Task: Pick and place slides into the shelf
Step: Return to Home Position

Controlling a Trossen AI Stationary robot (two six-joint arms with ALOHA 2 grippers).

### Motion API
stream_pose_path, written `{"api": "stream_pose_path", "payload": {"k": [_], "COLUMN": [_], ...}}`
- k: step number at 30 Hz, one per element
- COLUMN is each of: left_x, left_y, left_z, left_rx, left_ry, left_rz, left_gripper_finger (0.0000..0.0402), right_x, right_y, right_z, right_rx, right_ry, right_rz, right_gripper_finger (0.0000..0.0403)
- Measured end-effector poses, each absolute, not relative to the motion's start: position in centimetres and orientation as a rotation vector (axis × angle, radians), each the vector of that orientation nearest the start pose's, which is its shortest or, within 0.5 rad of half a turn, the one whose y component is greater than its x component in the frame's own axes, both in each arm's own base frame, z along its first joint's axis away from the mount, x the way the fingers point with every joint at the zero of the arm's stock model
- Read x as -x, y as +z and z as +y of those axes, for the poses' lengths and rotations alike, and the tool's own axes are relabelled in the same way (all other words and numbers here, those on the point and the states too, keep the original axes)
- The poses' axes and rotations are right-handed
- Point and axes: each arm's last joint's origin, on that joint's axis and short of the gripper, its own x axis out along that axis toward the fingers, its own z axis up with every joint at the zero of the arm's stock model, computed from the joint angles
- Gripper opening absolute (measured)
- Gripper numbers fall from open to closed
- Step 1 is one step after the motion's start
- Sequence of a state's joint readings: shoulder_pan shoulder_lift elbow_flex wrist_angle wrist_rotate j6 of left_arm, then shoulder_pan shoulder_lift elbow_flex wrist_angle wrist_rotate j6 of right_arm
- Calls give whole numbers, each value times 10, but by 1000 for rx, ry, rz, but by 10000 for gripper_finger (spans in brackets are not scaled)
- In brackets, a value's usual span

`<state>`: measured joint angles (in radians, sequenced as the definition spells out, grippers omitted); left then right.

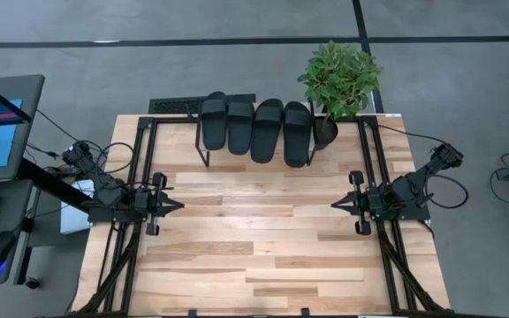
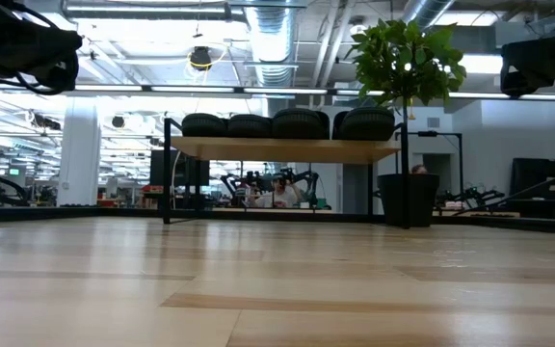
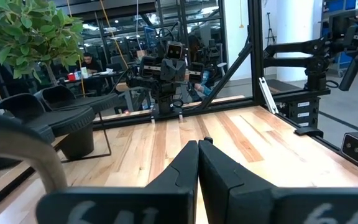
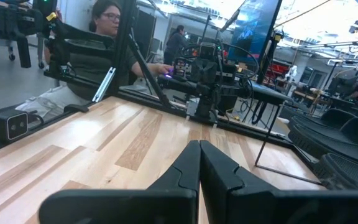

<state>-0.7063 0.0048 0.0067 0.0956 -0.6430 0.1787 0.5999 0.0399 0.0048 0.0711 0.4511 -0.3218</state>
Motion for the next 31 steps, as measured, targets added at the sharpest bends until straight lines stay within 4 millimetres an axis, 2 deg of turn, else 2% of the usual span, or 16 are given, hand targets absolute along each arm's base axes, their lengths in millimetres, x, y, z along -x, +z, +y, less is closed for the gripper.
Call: {"api": "stream_pose_path", "payload": {"k": [31], "left_x": [-81], "left_y": [174], "left_z": [-46], "left_rx": [-112], "left_ry": [-56], "left_rz": [-81], "left_gripper_finger": [0], "right_x": [-87], "right_y": [169], "right_z": [44], "right_rx": [303], "right_ry": [142], "right_rz": [-55], "right_gripper_finger": [0]}}
